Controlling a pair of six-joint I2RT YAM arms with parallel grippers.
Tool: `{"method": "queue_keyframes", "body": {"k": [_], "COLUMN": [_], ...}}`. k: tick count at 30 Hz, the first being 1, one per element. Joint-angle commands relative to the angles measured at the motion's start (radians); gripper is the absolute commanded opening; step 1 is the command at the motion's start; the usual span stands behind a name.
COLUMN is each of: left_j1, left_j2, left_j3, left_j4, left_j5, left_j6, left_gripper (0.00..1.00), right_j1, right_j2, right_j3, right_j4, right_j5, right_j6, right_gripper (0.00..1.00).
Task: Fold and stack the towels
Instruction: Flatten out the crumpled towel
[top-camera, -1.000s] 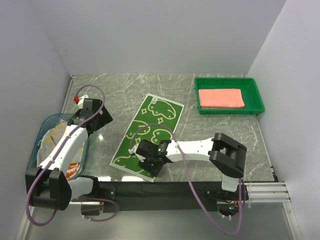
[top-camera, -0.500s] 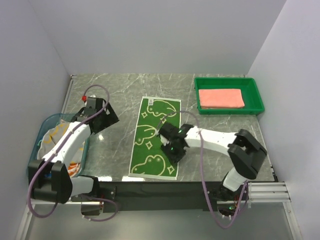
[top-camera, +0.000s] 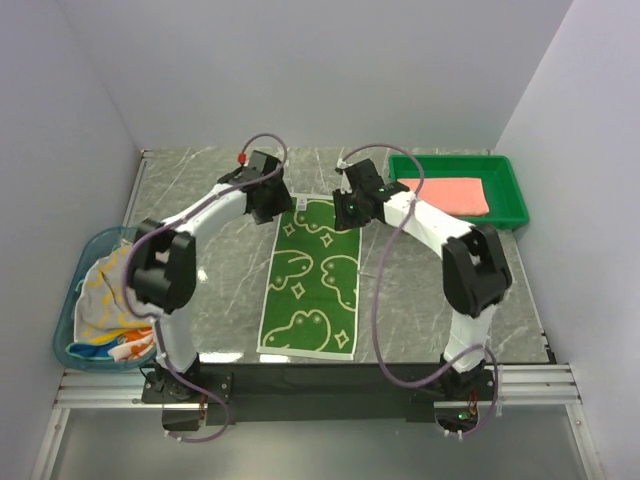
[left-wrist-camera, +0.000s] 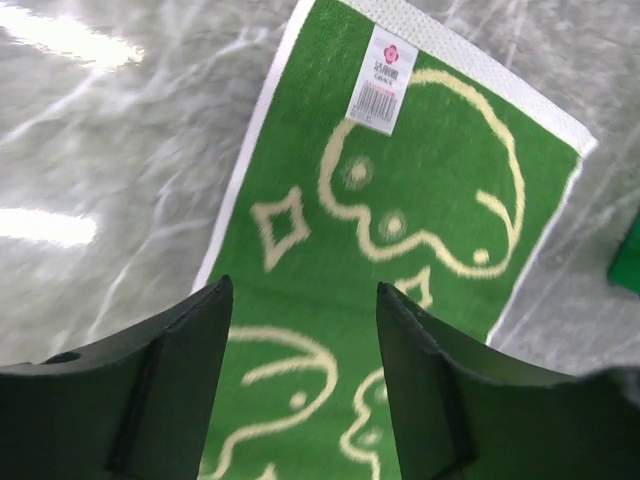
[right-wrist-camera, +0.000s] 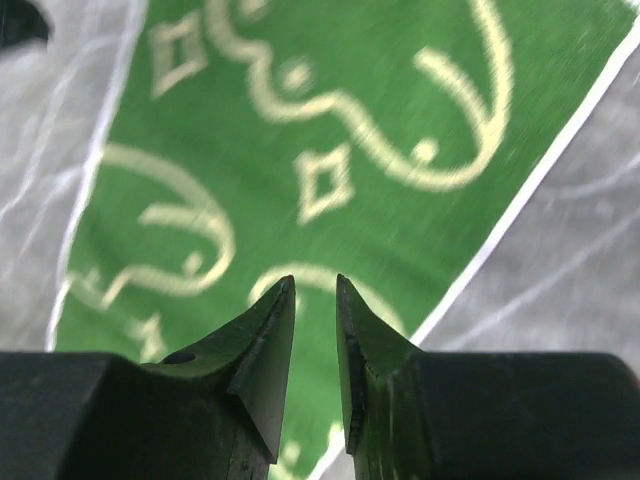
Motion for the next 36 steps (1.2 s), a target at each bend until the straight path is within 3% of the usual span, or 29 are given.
{"method": "queue_keyframes", "body": {"k": [1,6,12,22,26,29,32,36], "left_j1": [-0.007,-0.021,-0.046,-0.055,-0.055,-0.055,-0.055,-0.041], "left_j2": [0.103,0.215,0.258,0.022,-0.081,-0.136,-0.194,-0.193], "left_j3": [0.113,0.178,0.111,-0.361,-0.388,-0.304,-0.245,-0.071], "left_j4": [0.013,0.024,0.038,0.133,0.102,0.013,-0.025,-0.145], "left_j5": [0.004,-0.002,-0.037,-0.097,-0.116,-0.169,-0.201,-0.251], "left_j6": [-0.050,-0.064,-0.133,-0.356,-0.313,-0.215,-0.135,0.038], "left_gripper": [0.64,0.61,0.60,0.59,0.68,0.84,0.93,0.98], "right_j1": [-0.028,-0.032,-0.032,0.011,0.011,0.006,-0.009,-0.046], "right_j2": [0.091,0.213,0.260,0.168,0.089,0.041,0.042,0.108], "right_j3": [0.089,0.139,0.108,-0.112,-0.140,-0.053,0.022,0.180], "right_j4": [0.044,0.067,0.102,0.174,0.165,0.107,0.052,0.009], "right_j5": [-0.002,0.024,-0.003,-0.046,-0.042,0.019,0.064,0.076], "right_j6": [0.010,0.016,0.037,0.040,0.019,-0.038,-0.108,-0.194], "right_gripper": [0.31,0.31,0.31,0.31,0.31,0.36,0.46,0.51]}}
